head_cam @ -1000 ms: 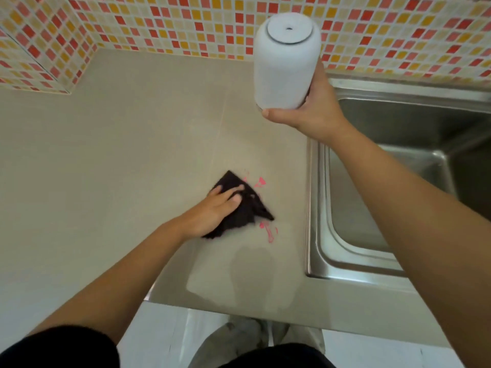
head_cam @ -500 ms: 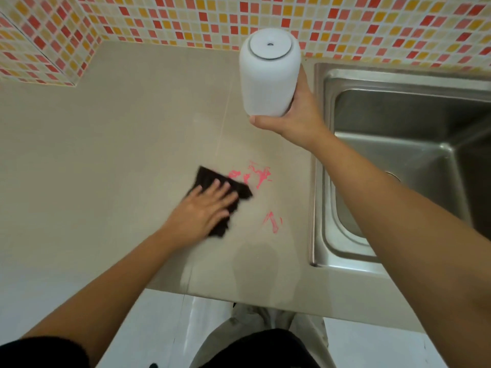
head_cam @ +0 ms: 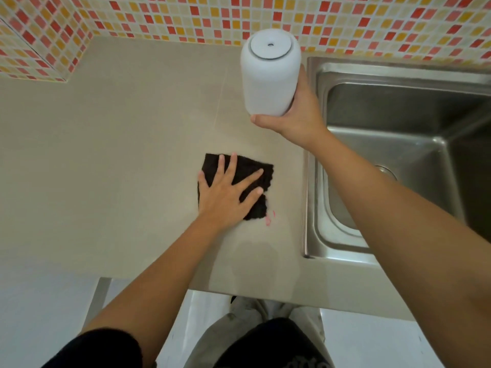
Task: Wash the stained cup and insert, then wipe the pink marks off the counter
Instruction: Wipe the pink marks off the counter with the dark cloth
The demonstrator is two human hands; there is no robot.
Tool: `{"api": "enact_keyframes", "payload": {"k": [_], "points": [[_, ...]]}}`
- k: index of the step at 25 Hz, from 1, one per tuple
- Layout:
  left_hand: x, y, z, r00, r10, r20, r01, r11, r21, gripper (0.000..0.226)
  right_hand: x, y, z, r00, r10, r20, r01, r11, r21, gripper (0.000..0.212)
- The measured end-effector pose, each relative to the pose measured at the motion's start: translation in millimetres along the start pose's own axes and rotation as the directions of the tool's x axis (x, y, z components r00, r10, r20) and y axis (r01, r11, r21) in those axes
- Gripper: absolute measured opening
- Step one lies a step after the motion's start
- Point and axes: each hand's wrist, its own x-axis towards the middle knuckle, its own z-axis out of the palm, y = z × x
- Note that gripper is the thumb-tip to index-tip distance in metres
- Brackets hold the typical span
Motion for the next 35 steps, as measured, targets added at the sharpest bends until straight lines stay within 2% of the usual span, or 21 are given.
{"api": "enact_keyframes", "payload": {"k": [2,4,7,9,11,14,15,18,20,21,23,25,26,29,31,32,33,34,35], "points": [[37,16,-2,0.997,-0.074,-0.008,0.074,0.997,0.005,0.050,-4,-3,-3,1.000,-0.001,0.001,0.001,1.000,-0.016,0.097],[46,26,-1,0.998,-0.056,-0.015,0.056,0.998,0.014,0.050,-6,-3,-2,1.000,0.009,0.001,-0.009,1.000,-0.017,0.096],[-19,28,16,0.990,0.002,-0.143,-0.002,1.000,-0.004,0.047,-10,-8,1,1.000,0.002,-0.002,-0.002,1.000,-0.004,0.096],[-48,23,24,0.988,0.017,-0.154,-0.017,1.000,-0.004,0.048,-11,-6,3,1.000,0.012,0.003,-0.012,1.000,0.011,0.096],[-22,22,19,0.988,0.013,-0.153,-0.013,1.000,-0.003,0.047,-12,-4,5,1.000,0.016,-0.009,-0.016,1.000,0.016,0.095],[47,24,3,0.987,-0.102,-0.121,0.092,0.992,-0.082,0.045,-12,-2,4,0.999,0.021,-0.030,-0.020,1.000,0.010,0.095],[46,24,5,0.988,-0.098,-0.117,0.084,0.990,-0.116,0.048,-11,-2,3,0.999,0.026,-0.029,-0.025,1.000,0.015,0.095],[-28,13,18,0.969,0.166,-0.183,-0.189,0.976,-0.113,0.054,-4,-4,-4,0.999,0.005,-0.054,-0.004,1.000,0.020,0.096],[-63,-16,12,0.951,0.243,-0.192,-0.269,0.956,-0.121,0.056,2,0,-9,0.998,-0.003,-0.064,0.005,1.000,0.029,0.096],[-55,-34,11,0.953,0.198,-0.230,-0.229,0.966,-0.117,0.055,4,2,-10,0.998,-0.005,-0.068,0.008,0.999,0.035,0.096],[-2,-50,-6,0.956,-0.066,-0.287,0.025,0.989,-0.144,0.047,5,7,-13,0.997,-0.002,-0.077,0.005,0.999,0.042,0.097],[65,-40,-24,0.931,-0.269,-0.245,0.227,0.956,-0.186,0.042,6,11,-16,0.997,0.002,-0.082,0.002,0.999,0.047,0.097],[93,-27,-28,0.934,-0.292,-0.203,0.249,0.944,-0.216,0.042,6,12,-17,0.997,0.002,-0.083,0.002,0.999,0.048,0.097],[120,21,-35,0.973,-0.217,-0.079,0.169,0.903,-0.395,0.043,10,13,-20,0.997,0.000,-0.081,0.002,1.000,0.030,0.095],[90,40,-28,0.995,-0.101,0.010,0.091,0.845,-0.527,0.043,12,14,-21,0.997,-0.004,-0.074,0.005,1.000,0.009,0.095],[64,45,-23,0.995,-0.060,0.082,0.096,0.817,-0.568,0.045,13,14,-22,0.997,-0.006,-0.071,0.006,1.000,0.005,0.096],[33,48,-16,0.992,-0.006,0.127,0.076,0.828,-0.555,0.047,14,14,-21,0.998,-0.008,-0.069,0.009,1.000,0.006,0.096],[-2,50,-5,0.992,0.060,0.115,0.004,0.872,-0.489,0.052,15,15,-20,0.998,-0.005,-0.066,0.006,1.000,0.008,0.096],[-42,53,4,0.991,0.095,0.096,-0.054,0.931,-0.361,0.056,17,16,-19,0.998,0.003,-0.063,-0.002,1.000,0.013,0.096]]}}
